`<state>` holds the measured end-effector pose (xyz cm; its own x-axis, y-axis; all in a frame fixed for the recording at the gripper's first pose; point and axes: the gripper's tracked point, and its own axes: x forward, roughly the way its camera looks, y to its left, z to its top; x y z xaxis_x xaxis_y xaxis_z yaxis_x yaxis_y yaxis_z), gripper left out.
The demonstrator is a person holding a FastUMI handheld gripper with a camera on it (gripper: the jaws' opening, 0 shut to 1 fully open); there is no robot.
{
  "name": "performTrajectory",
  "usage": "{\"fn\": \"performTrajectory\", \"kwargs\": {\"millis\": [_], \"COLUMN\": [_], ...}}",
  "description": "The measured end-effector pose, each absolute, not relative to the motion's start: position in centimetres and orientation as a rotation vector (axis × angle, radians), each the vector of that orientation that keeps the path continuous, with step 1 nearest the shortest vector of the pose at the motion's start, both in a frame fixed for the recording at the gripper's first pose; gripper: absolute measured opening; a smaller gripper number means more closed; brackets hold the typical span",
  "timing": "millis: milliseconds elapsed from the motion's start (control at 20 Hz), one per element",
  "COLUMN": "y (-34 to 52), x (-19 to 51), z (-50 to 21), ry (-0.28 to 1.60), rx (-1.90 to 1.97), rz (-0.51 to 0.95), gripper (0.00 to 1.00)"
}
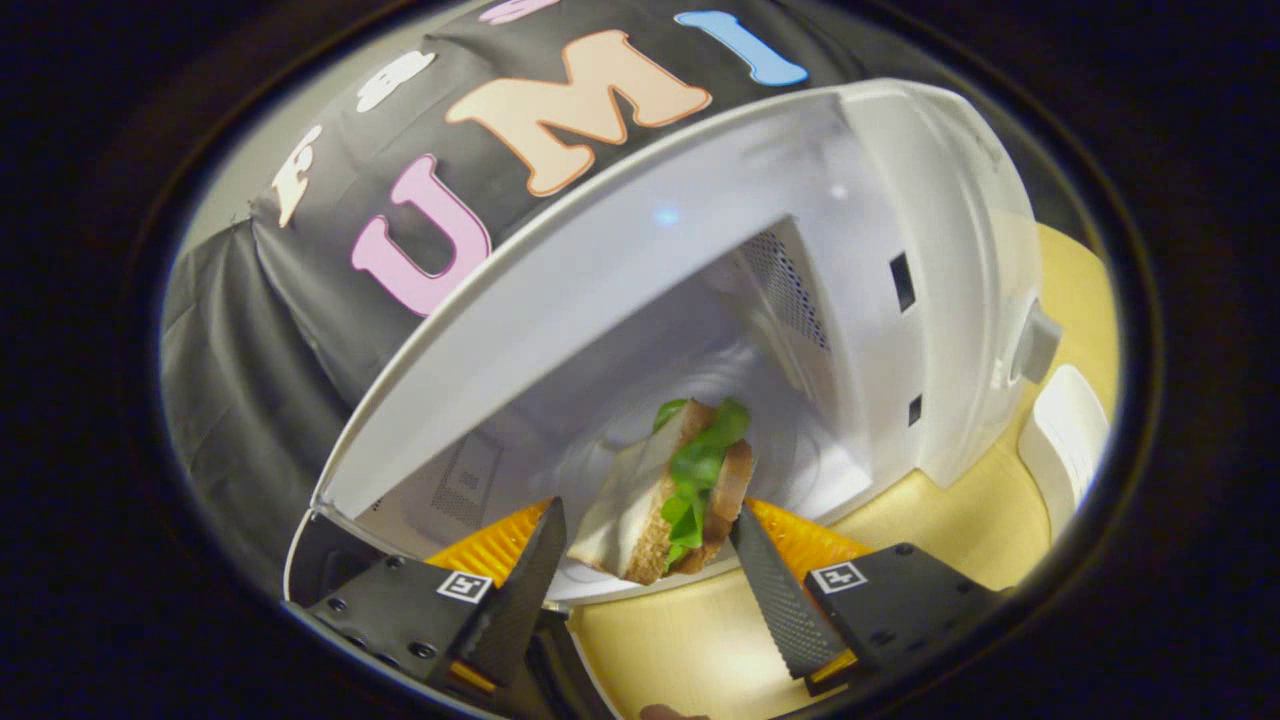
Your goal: Open the microwave, put the food inside, and close the microwave door.
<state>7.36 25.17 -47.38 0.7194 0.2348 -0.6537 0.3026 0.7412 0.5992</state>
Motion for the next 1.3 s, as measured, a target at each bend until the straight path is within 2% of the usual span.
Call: {"fn": "performTrajectory", "kwargs": {"millis": [150, 350, 650, 900, 1300], "y": [24.9, 23.3, 21.7, 22.1, 23.2], "x": [7.1, 6.2, 4.3, 3.6, 1.6], "z": [-46.8, -47.5, -48.7, -46.8, -36.6], "ry": [0.756, 0.711, 0.704, 0.673, 0.504], "rx": [0.853, 1.034, 1.084, 1.063, 0.868], "rz": [-0.049, -0.151, -0.202, -0.167, -0.005], "gripper": [0.99, 0.99, 0.99, 0.99, 0.98]}}
